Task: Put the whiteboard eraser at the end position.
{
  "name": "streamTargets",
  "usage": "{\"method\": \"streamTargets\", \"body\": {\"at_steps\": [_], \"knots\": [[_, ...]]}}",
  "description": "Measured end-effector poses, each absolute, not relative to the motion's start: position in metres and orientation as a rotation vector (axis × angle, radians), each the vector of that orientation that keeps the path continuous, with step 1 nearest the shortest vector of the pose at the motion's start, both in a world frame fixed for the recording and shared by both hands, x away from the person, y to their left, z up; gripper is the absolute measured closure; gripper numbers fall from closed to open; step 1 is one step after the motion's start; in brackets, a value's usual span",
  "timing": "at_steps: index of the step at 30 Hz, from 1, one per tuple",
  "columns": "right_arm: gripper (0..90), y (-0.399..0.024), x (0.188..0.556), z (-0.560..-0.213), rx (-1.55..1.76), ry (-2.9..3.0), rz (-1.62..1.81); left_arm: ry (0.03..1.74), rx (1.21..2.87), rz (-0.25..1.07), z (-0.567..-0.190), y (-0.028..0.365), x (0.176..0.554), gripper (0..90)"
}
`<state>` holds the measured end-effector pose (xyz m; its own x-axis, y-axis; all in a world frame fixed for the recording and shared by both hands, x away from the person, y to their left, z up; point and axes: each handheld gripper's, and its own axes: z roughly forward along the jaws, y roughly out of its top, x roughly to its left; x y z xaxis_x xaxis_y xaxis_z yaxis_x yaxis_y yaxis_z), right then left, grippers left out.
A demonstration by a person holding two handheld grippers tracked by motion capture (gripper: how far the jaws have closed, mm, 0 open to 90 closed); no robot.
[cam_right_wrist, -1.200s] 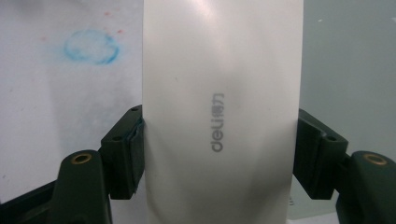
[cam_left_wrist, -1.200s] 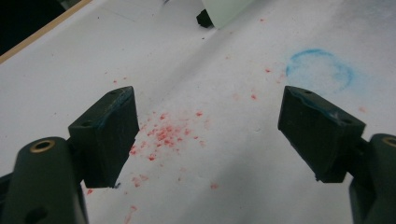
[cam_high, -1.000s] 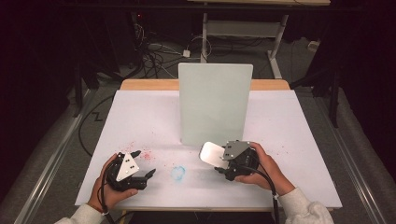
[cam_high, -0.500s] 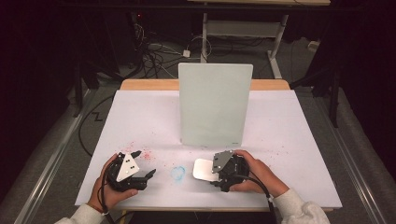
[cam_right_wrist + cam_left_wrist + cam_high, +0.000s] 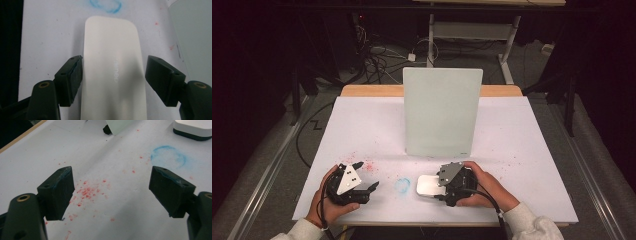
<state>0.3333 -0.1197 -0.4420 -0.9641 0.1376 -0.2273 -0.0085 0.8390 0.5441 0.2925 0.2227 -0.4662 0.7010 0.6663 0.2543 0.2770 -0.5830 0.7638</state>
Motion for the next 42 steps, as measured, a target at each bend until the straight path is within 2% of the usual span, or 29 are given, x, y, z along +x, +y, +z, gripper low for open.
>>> {"method": "streamTargets", "body": {"at_steps": [16,26,34,42], "knots": [[34.3,-0.135,0.337,-0.423,0.234,2.574,0.944,0.711,2.182,0.696,-0.466,0.223,0.292,19.5],[30.3,-0.153,0.342,-0.404,0.372,2.391,0.990,0.710,2.185,0.700,-0.466,0.222,0.292,19.5],[23.7,-0.164,0.343,-0.399,0.468,2.293,0.990,0.712,2.185,0.698,-0.465,0.223,0.291,19.5],[25.0,-0.178,0.343,-0.397,0.519,2.223,0.997,0.709,2.188,0.696,-0.466,0.222,0.292,19.5]]}}
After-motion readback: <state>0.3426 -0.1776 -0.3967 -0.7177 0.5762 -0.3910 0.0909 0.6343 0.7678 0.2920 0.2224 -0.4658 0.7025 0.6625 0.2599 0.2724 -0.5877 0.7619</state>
